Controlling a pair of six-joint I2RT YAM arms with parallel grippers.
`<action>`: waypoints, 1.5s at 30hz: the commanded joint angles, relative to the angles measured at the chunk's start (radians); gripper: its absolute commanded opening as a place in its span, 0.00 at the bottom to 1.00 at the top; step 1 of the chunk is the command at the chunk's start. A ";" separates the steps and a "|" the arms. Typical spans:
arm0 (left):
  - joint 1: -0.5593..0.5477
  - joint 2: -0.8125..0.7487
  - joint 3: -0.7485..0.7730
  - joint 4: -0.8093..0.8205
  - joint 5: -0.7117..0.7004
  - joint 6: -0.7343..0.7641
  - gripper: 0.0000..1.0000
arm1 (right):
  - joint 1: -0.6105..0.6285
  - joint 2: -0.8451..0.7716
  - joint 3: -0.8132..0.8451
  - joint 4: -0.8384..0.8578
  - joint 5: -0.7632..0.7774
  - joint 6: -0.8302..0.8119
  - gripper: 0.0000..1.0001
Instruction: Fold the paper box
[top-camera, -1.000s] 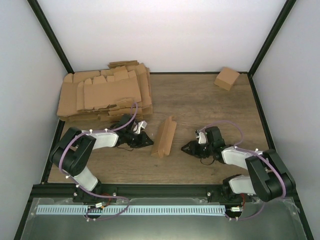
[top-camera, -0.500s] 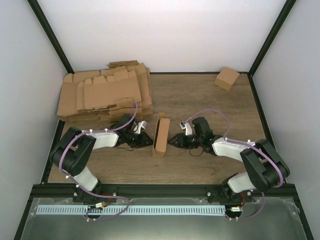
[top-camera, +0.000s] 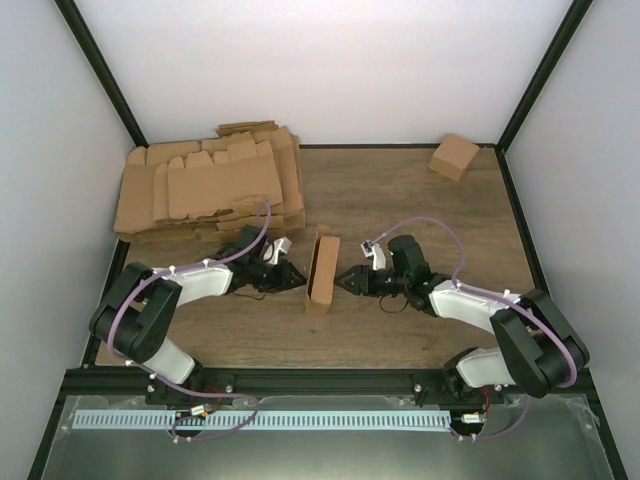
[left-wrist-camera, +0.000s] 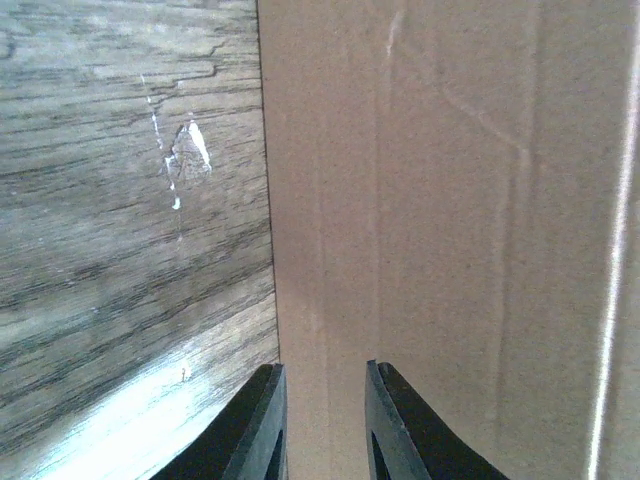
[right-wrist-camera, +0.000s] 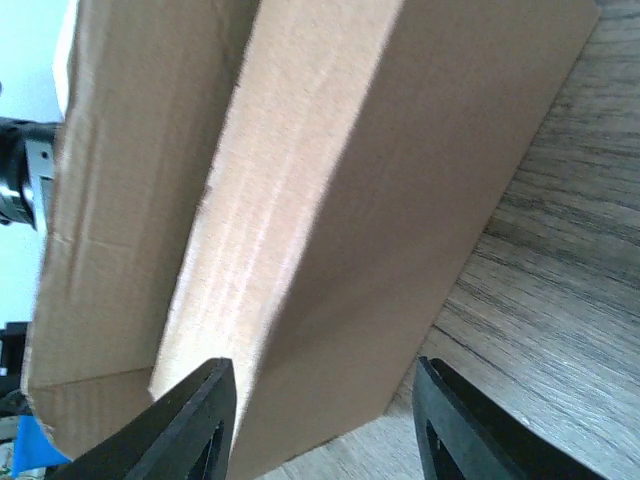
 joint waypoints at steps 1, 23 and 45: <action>0.000 -0.046 0.013 -0.014 -0.031 0.006 0.26 | 0.007 -0.038 -0.007 0.070 -0.014 0.008 0.52; 0.000 -0.234 -0.045 0.091 -0.019 -0.035 0.47 | 0.037 0.064 0.018 0.150 -0.112 -0.004 0.55; -0.034 -0.166 -0.028 0.084 -0.015 -0.034 0.56 | 0.097 0.234 0.140 0.040 -0.065 -0.066 0.40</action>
